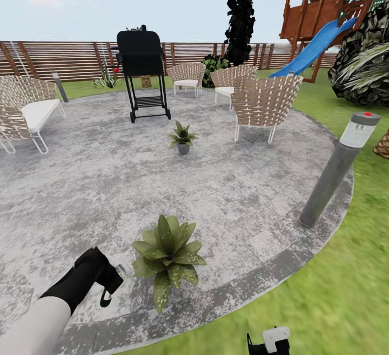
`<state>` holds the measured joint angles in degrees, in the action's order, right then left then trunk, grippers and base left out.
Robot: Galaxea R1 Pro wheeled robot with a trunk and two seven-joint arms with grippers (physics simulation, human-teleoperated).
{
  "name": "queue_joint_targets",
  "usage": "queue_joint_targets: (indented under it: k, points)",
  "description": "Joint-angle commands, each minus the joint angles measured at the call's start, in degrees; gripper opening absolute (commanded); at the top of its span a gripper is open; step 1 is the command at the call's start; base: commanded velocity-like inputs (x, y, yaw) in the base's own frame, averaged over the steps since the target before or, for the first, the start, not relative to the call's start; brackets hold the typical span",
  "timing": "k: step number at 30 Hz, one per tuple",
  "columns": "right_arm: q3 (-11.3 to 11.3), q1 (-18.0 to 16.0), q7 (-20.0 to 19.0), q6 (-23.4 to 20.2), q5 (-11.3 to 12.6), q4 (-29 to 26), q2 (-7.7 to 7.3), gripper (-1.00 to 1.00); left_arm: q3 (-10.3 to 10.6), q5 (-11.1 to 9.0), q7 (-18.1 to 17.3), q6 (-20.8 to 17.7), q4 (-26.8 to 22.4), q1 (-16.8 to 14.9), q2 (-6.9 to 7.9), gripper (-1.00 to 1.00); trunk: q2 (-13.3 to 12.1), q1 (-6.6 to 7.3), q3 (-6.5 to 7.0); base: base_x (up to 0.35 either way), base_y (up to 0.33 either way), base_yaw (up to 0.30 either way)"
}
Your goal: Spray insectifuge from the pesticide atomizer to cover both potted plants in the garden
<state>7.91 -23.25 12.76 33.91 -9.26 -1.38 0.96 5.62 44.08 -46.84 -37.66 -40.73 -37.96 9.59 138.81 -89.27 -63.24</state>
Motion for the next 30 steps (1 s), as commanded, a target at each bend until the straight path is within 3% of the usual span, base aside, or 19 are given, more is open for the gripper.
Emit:
queue_joint_targets:
  k: [1, 6, 7, 9, 12, 15, 18, 20, 25, 30]
  points:
    - [0.35, -0.04, 0.6, 0.01, -0.4, 0.06, 0.01, 1.0, 0.16, 1.15, -0.51, -0.14, -0.12, 0.19, 0.32, -1.0, 0.02, 0.01, -0.05, 0.0, 0.0, 0.0]
    - [0.35, -0.04, 0.6, 0.01, -0.4, 0.06, 0.01, 1.0, 0.62, 2.06, -0.82, 0.11, -0.29, 1.31, 0.03, -1.0, 0.02, 0.01, -0.05, 0.0, 0.0, 0.0]
    - [0.35, -0.04, 0.6, 0.01, -0.39, 0.06, 0.01, 1.0, 1.18, 2.04, -0.88, 0.15, -0.3, 1.34, -0.01, -1.0, 0.02, 0.01, -0.05, 0.0, 0.0, 0.0]
    - [0.35, -0.04, 0.6, 0.01, -0.37, 0.06, 0.01, 1.0, 4.41, 1.89, -1.57, 0.2, -0.3, 1.38, -0.06, -1.0, 0.02, 0.01, -0.05, 0.0, 0.0, 0.0]
    - [0.35, -0.04, 0.6, 0.01, -0.4, 0.06, 0.01, 1.0, 6.13, 1.67, -2.42, 0.22, -0.32, 1.39, 0.25, -1.0, 0.02, 0.01, -0.05, 0.0, 0.0, 0.0]
    - [0.35, -0.04, 0.6, 0.01, -0.4, 0.06, 0.01, 1.0, 5.67, 1.01, -2.68, 0.11, -0.56, 1.32, 0.65, -1.0, 0.02, 0.01, -0.05, 0.0, 0.0, 0.0]
    - [0.35, -0.04, 0.6, 0.01, -0.4, 0.06, 0.01, 1.0, 1.72, -1.01, -2.73, 0.12, -1.02, 1.03, 0.67, -1.0, 0.02, 0.01, -0.05, 0.0, 0.0, 0.0]
    - [0.35, -0.04, 0.6, 0.01, -0.41, 0.06, 0.01, 1.0, 0.69, -1.31, -2.73, 0.13, -1.13, 0.87, 0.3, -1.0, 0.02, 0.01, -0.05, 0.0, 0.0, 0.0]
    - [0.35, -0.04, 0.6, 0.01, -0.41, 0.06, 0.01, 1.0, 0.31, -1.4, -2.73, 0.05, -1.3, 0.68, -0.8, -1.0, 0.02, 0.01, -0.05, 0.0, 0.0, 0.0]
    - [0.35, -0.04, 0.6, 0.01, -0.38, 0.06, 0.01, 1.0, 0.42, -0.76, -2.58, 0.21, -1.1, 1.04, 0.29, -1.0, 0.02, 0.01, -0.05, 0.0, 0.0, 0.0]
